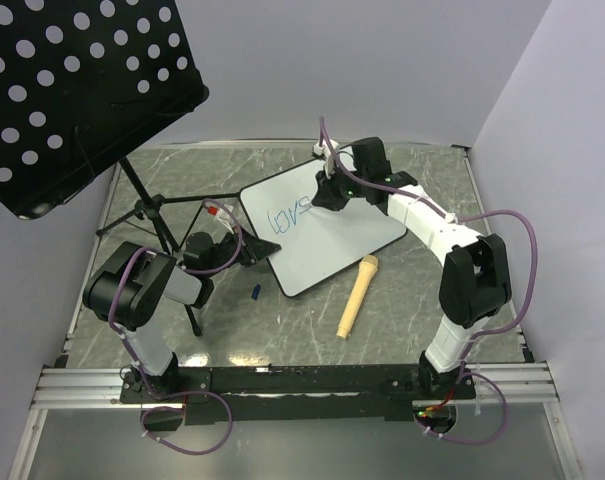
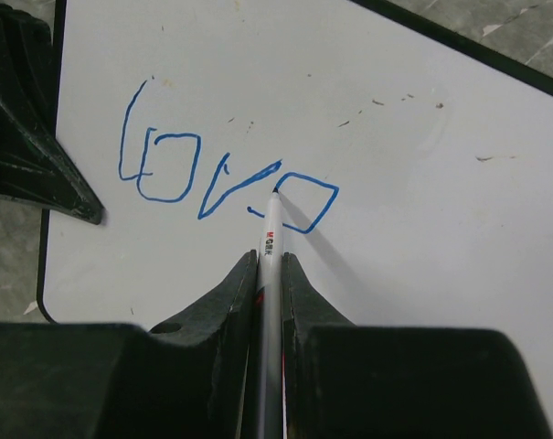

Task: Write a sentence on the whiteboard

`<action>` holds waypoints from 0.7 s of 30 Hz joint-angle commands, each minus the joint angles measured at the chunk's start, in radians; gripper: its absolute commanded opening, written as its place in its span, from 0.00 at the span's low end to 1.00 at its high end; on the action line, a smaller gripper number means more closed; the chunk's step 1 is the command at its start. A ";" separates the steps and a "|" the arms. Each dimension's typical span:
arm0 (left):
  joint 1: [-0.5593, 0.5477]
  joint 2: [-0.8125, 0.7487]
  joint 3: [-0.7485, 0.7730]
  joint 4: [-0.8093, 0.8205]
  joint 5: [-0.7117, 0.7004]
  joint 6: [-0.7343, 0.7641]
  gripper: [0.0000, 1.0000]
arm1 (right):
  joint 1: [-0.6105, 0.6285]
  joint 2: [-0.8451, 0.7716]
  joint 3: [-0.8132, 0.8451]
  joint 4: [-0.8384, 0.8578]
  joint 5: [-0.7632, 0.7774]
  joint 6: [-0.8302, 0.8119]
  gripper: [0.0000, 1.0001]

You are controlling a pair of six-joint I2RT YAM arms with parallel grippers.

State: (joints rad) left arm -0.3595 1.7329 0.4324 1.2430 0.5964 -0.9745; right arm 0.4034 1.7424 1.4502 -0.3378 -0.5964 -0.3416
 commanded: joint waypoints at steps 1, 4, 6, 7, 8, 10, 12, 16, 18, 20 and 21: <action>-0.013 -0.022 0.025 0.185 0.057 0.094 0.01 | 0.008 -0.052 -0.051 -0.036 -0.002 -0.028 0.00; -0.013 -0.026 0.028 0.182 0.057 0.096 0.01 | 0.008 -0.069 -0.085 -0.037 -0.006 -0.036 0.00; -0.013 -0.027 0.029 0.180 0.057 0.097 0.01 | 0.008 -0.084 -0.106 -0.033 -0.008 -0.039 0.00; -0.013 -0.027 0.031 0.179 0.057 0.097 0.01 | 0.008 -0.089 -0.112 -0.036 -0.008 -0.043 0.00; -0.013 -0.027 0.031 0.177 0.057 0.099 0.01 | 0.008 -0.093 -0.116 -0.040 -0.009 -0.045 0.00; -0.013 -0.029 0.034 0.176 0.057 0.097 0.01 | 0.008 -0.106 -0.131 -0.041 0.000 -0.048 0.00; -0.013 -0.030 0.032 0.173 0.057 0.099 0.01 | 0.005 -0.110 -0.143 -0.037 0.020 -0.053 0.00; -0.013 -0.038 0.031 0.167 0.057 0.102 0.01 | -0.027 -0.115 -0.139 -0.032 0.035 -0.051 0.00; -0.013 -0.044 0.029 0.162 0.059 0.105 0.01 | -0.038 -0.113 -0.133 -0.038 0.038 -0.054 0.00; -0.013 -0.047 0.029 0.158 0.059 0.108 0.01 | -0.051 -0.112 -0.131 -0.035 0.043 -0.056 0.00; -0.013 -0.047 0.029 0.157 0.060 0.108 0.01 | -0.055 -0.109 -0.129 -0.035 0.046 -0.056 0.00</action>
State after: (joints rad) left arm -0.3595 1.7325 0.4328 1.2442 0.5972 -0.9634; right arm 0.3779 1.6630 1.3193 -0.3698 -0.6014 -0.3756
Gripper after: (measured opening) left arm 0.070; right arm 0.182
